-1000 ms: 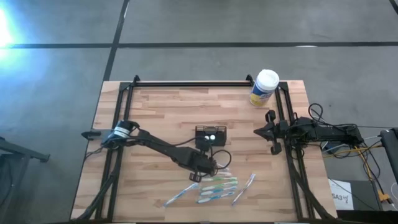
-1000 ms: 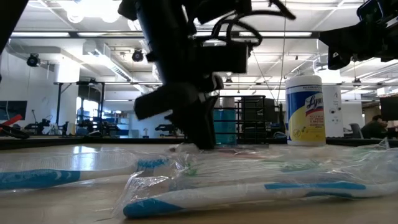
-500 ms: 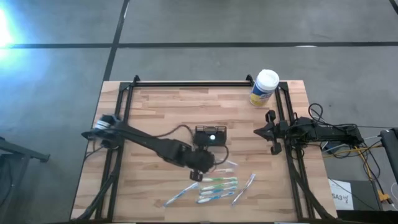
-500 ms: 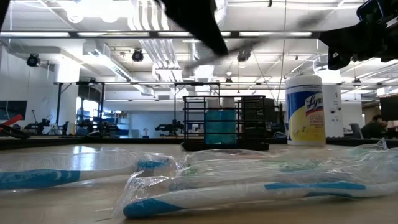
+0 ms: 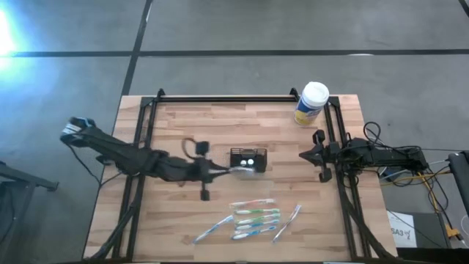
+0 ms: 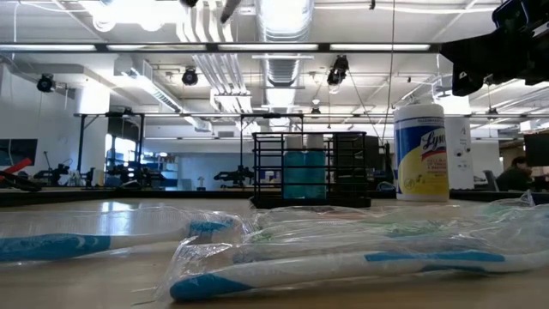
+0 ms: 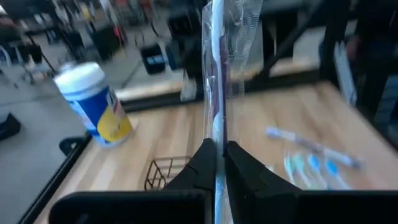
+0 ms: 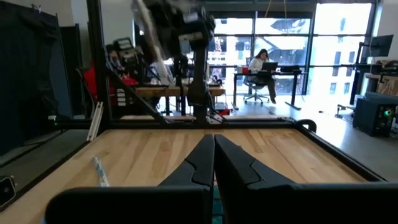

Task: Pick & Place toothbrushing station
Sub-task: Put the top purple toothbrush into the wire organizer

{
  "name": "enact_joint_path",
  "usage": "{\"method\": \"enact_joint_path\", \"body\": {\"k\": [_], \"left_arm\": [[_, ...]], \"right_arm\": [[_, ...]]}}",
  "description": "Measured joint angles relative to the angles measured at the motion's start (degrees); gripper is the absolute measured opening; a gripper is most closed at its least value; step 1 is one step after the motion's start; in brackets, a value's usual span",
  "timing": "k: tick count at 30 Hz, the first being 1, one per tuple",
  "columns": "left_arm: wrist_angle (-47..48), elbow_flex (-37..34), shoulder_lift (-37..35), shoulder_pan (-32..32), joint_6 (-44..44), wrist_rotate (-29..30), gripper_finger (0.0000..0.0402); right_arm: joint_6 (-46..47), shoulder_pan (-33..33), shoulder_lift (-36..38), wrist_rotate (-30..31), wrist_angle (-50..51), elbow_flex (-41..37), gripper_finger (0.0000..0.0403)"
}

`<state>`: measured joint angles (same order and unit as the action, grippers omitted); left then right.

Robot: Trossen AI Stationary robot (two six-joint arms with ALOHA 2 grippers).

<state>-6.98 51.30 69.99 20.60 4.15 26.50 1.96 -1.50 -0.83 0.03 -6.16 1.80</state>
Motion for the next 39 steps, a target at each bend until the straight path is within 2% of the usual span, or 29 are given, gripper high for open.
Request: {"method": "enact_joint_path", "body": {"k": [4,7,10,13,19,26,30,39], "left_arm": [[-16.7,-12.1,-5.6,-0.1,0.0,-0.1,0.0016],[-26.8,-18.4,-7.0,-0.3,0.1,-0.3,0.0016],[-32.1,-21.5,-7.0,-0.7,0.2,-1.3,0.0016],[-34.1,-22.5,-5.6,-1.0,0.2,-1.5,0.0016],[-35.0,-19.6,-0.9,-1.4,0.3,-1.6,0.0016],[-33.1,-11.5,4.3,-5.0,6.6,-3.3,0.0017],[-31.6,-8.9,5.8,-8.1,8.9,-10.3,0.0023],[-31.6,-6.1,7.5,-14.5,6.5,-15.5,0.0018]], "right_arm": [[0.6,0.0,-0.1,-0.5,-4.6,-0.3,0.0008],[2.0,0.0,-0.2,-1.2,-8.9,-0.9,0.0009],[3.6,0.0,-1.7,-1.4,-13.9,-0.8,0.0013],[5.1,0.0,-5.0,-1.5,-18.3,-0.2,0.0035],[7.2,0.0,-17.1,-1.5,-25.7,3.9,0.0117],[2.8,0.0,-35.8,-1.5,-28.5,16.3,0.0197],[1.0,-0.1,-45.7,-1.6,-28.3,23.9,0.0216],[1.2,-0.3,-63.6,-1.1,-30.0,35.2,0.0224]]}}
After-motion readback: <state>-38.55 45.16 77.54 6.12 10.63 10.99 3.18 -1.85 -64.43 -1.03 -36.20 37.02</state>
